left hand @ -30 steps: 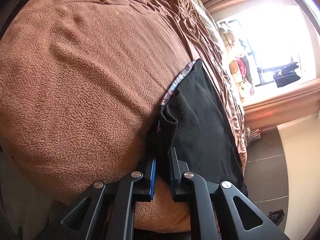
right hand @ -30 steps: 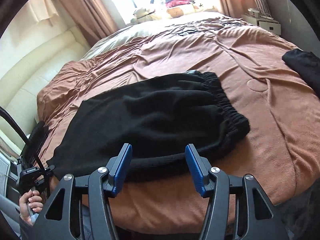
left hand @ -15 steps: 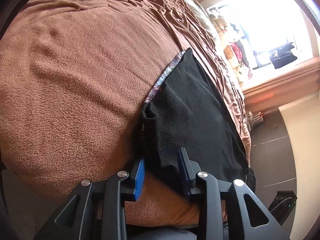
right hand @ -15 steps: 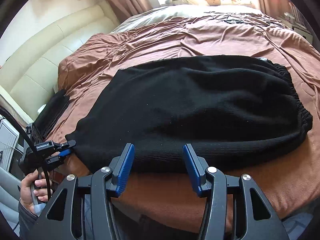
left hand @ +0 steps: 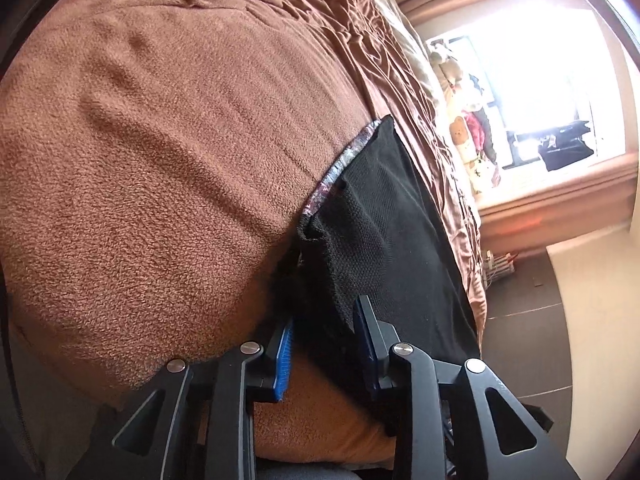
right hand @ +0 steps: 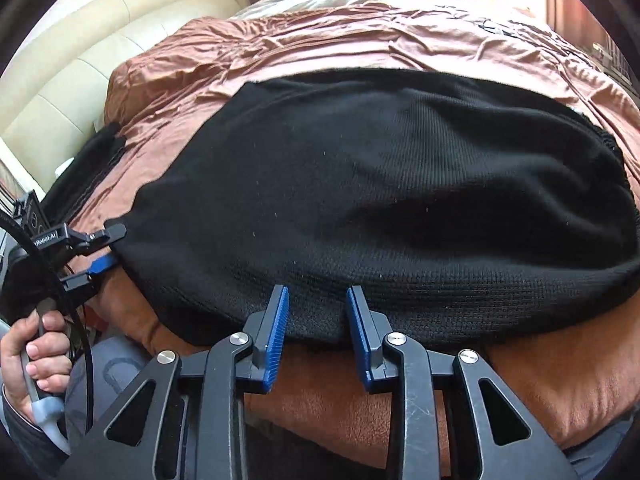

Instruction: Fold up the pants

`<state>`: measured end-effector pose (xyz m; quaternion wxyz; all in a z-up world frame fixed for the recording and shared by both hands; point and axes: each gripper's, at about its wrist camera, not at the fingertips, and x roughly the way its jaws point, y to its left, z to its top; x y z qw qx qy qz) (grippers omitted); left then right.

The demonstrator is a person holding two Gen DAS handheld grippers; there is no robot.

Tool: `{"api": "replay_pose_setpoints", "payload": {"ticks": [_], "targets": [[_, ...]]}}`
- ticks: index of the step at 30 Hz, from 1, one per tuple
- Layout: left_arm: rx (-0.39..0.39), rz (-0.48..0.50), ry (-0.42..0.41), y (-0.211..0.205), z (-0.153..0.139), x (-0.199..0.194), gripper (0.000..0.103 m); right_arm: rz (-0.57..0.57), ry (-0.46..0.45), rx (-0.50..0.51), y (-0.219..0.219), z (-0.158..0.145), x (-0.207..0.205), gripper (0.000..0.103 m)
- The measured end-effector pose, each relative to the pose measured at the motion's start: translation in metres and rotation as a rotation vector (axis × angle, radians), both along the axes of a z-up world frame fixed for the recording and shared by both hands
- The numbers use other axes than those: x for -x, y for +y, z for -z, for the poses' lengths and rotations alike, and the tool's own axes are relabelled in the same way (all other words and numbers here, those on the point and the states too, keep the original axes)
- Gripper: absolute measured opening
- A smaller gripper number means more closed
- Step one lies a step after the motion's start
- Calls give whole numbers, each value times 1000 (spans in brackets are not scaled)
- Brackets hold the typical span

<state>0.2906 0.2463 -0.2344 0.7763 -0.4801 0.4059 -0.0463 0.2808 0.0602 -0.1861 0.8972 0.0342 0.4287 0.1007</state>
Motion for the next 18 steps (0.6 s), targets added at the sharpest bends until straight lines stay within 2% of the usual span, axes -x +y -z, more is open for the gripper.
{"api": "replay_pose_setpoints", "payload": {"ticks": [4,9,13,18], "targets": [[30,-28,-23,2,1,6,31,-17,20,12,0,4,1,23],[41,-42,-29,0,1,8,31,-32,45,-19,-3,-14,-9,21],[64,-66,-38,2,6,14,25,-8,37,-37,-9,-24,-26,21],[84,-84,-51,4,8,20,23,19,41,-31,-9,-28,-53,21]]}}
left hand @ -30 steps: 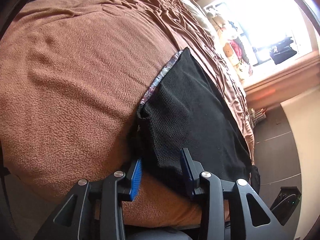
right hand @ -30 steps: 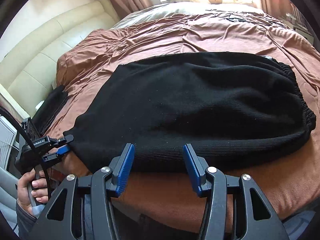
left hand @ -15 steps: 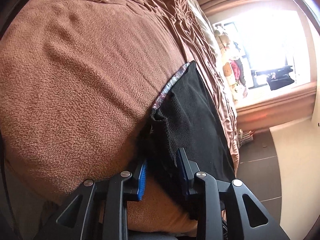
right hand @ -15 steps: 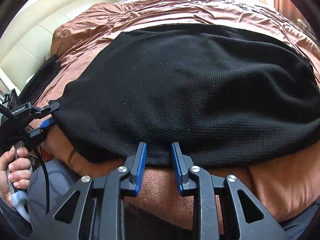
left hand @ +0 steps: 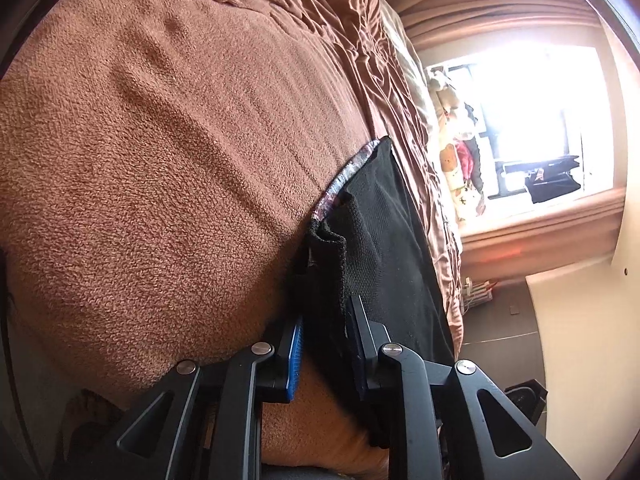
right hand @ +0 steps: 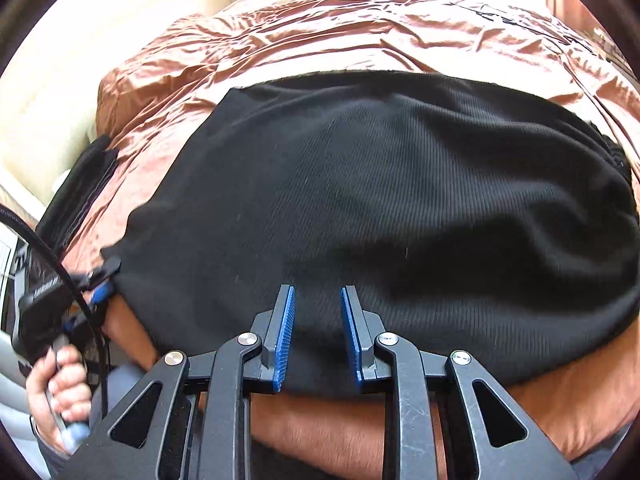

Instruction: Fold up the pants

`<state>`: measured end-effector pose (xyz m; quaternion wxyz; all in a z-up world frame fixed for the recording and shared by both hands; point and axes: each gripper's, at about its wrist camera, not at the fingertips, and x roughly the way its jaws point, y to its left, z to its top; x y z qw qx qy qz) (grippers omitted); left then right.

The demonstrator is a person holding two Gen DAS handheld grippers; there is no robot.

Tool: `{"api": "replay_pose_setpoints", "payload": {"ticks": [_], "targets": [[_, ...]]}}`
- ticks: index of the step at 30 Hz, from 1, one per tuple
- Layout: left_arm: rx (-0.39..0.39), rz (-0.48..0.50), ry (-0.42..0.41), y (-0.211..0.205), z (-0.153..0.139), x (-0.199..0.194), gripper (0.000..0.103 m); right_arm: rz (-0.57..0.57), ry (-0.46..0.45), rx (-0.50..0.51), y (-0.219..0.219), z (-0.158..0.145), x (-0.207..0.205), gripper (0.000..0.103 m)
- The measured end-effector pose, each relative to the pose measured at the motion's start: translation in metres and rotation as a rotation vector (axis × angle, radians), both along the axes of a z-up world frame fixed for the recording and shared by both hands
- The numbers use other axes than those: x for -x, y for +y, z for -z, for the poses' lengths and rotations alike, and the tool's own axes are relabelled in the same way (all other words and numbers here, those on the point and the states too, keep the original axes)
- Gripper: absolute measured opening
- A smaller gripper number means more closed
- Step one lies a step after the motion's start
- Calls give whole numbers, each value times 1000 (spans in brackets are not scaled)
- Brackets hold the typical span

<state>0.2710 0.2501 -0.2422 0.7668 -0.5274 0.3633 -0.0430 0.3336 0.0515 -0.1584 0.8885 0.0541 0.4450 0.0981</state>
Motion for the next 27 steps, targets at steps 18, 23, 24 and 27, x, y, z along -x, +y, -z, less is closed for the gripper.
{"api": "replay_pose_setpoints", "payload": {"ticks": [18,23,24,27], "targets": [[22,-40,12,2,-2,9,23,89,38,8,-9,8,-120,21],[19,-38,20,2,-1,4,23,104,39,-27,-22,10,-147,21],[19,-38,23,2,-1,4,23,107,36,-28,-23,10,-152,21],[15,-39,29,1,-2,2,23,118,31,-25,-25,10,-167,21]]}}
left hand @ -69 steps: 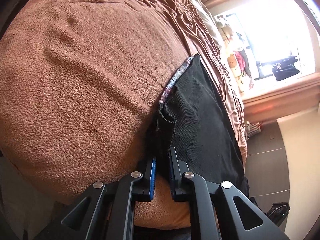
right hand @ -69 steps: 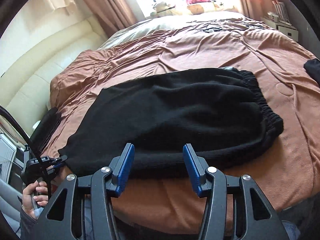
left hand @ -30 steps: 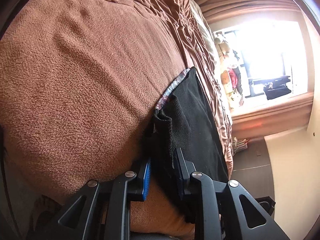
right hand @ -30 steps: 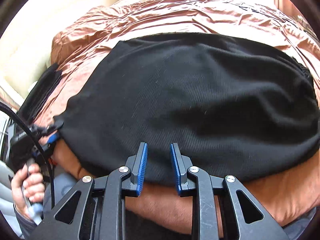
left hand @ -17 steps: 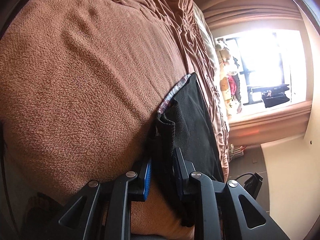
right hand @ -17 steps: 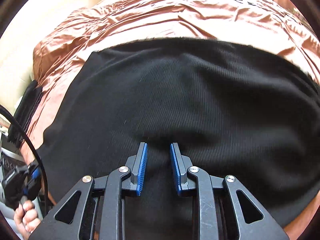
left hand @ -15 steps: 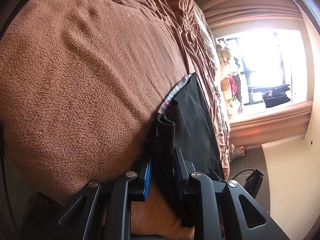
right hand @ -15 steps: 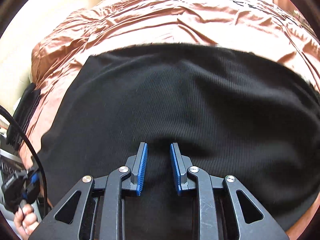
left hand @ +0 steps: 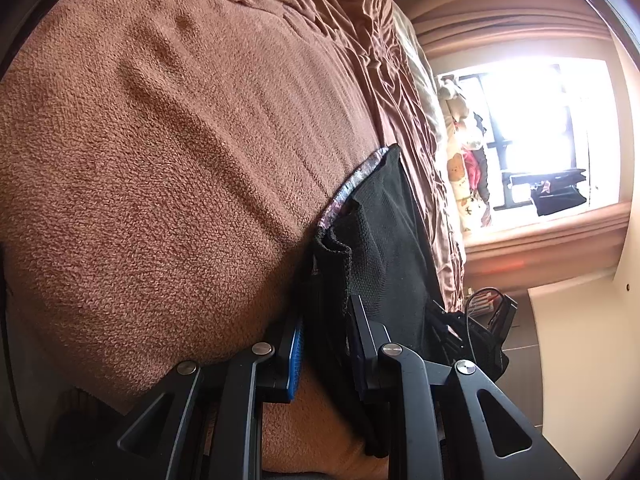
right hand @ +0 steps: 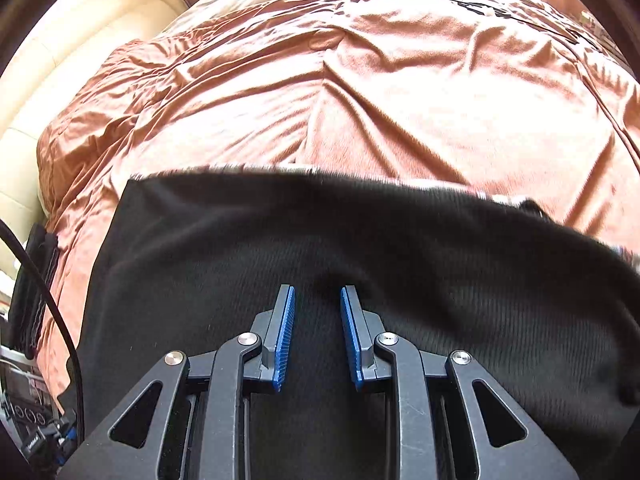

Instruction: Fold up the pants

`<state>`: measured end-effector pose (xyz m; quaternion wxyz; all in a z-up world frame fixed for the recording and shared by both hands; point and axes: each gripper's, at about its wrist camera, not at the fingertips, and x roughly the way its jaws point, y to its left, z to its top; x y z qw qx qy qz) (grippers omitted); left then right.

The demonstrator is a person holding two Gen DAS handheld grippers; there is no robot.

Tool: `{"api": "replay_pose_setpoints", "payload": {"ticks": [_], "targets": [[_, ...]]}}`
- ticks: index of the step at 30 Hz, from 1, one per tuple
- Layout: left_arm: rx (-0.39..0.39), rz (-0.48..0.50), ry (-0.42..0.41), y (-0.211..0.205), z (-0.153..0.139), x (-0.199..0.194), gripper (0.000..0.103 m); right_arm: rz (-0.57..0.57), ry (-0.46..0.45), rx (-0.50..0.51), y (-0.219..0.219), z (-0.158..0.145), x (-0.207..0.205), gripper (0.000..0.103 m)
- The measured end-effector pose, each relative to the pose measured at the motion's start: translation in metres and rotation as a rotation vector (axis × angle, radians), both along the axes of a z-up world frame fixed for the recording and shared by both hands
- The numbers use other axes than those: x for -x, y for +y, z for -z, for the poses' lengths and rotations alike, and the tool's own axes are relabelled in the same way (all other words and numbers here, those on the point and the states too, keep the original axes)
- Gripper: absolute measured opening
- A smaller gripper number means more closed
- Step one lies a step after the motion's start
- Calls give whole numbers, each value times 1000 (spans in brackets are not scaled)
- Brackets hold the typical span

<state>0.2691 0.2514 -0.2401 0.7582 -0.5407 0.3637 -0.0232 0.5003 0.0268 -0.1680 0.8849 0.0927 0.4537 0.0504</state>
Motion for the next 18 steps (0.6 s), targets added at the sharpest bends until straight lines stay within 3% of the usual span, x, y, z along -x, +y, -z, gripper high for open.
{"api": "replay_pose_setpoints", "payload": {"ticks": [11,18], "targets": [[-29,14,33,-5,-4,-13,23,47,-20,-1,-3,2,-44,21],[-30,13,40,-4,-4,-23,23,21,-7,-29,7,-3,-31,21]]}}
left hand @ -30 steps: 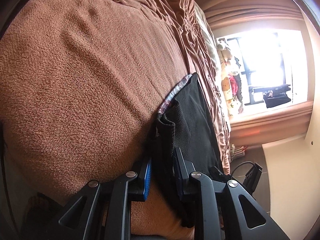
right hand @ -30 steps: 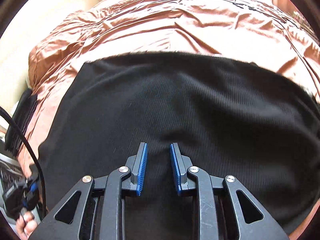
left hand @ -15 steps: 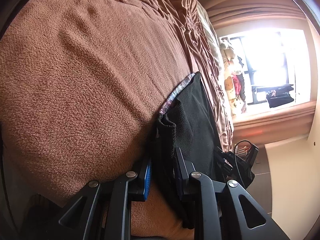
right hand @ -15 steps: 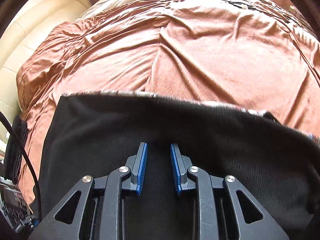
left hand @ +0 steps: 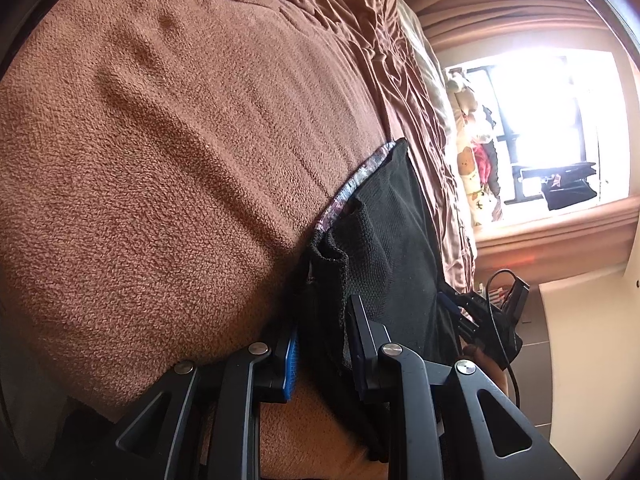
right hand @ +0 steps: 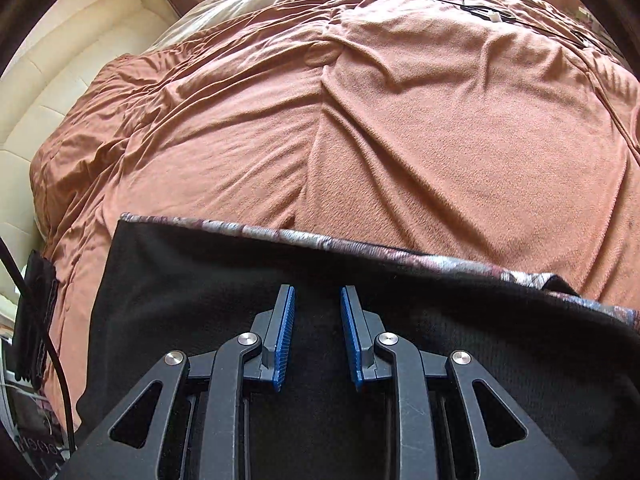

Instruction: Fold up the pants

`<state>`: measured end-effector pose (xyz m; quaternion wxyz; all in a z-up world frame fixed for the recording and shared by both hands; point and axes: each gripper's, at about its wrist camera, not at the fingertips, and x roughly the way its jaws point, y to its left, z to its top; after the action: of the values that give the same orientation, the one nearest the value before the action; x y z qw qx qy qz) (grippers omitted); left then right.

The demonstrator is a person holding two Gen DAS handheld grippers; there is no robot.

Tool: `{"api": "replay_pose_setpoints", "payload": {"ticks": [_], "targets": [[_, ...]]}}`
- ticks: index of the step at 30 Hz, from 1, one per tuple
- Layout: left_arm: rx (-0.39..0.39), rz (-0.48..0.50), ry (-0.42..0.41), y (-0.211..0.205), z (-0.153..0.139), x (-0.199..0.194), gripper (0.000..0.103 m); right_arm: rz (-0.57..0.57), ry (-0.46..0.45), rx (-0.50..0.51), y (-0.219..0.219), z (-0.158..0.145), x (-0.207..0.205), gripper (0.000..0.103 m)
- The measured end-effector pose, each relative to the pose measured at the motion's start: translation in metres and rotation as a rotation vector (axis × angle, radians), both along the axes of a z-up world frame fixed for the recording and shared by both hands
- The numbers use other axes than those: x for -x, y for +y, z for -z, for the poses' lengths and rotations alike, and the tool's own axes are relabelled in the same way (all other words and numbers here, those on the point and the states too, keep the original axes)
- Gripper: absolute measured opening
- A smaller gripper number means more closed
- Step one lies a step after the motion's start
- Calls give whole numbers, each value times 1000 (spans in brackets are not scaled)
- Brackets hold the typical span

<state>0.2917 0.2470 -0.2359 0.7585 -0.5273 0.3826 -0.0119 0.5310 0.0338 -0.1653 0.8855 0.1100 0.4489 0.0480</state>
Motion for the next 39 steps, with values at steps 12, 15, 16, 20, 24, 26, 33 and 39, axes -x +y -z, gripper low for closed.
{"api": "replay_pose_setpoints", "payload": {"ticks": [12,15,16,20,24,26,33,39], "targets": [[-1,19,-81,2,-17,-1,7,-68,22,27,6,4,59,21],[-6,24,-109,0,-29,-4,7,-83,18,31,10,5,82,21],[-8,27,-122,-1,-33,-5,7,-86,15,33,11,6,90,21],[-25,45,-160,-5,-49,-7,7,-115,-8,57,14,5,121,21],[-35,65,-193,-10,-65,-12,7,-119,-36,27,10,1,150,21],[-36,79,-214,-15,-73,-15,7,-121,-47,8,7,2,165,21],[-75,148,-294,-37,-114,-33,7,-162,-44,-61,-3,10,201,21],[-112,215,-343,-63,-149,-48,7,-198,3,-161,-13,22,217,21]]}}
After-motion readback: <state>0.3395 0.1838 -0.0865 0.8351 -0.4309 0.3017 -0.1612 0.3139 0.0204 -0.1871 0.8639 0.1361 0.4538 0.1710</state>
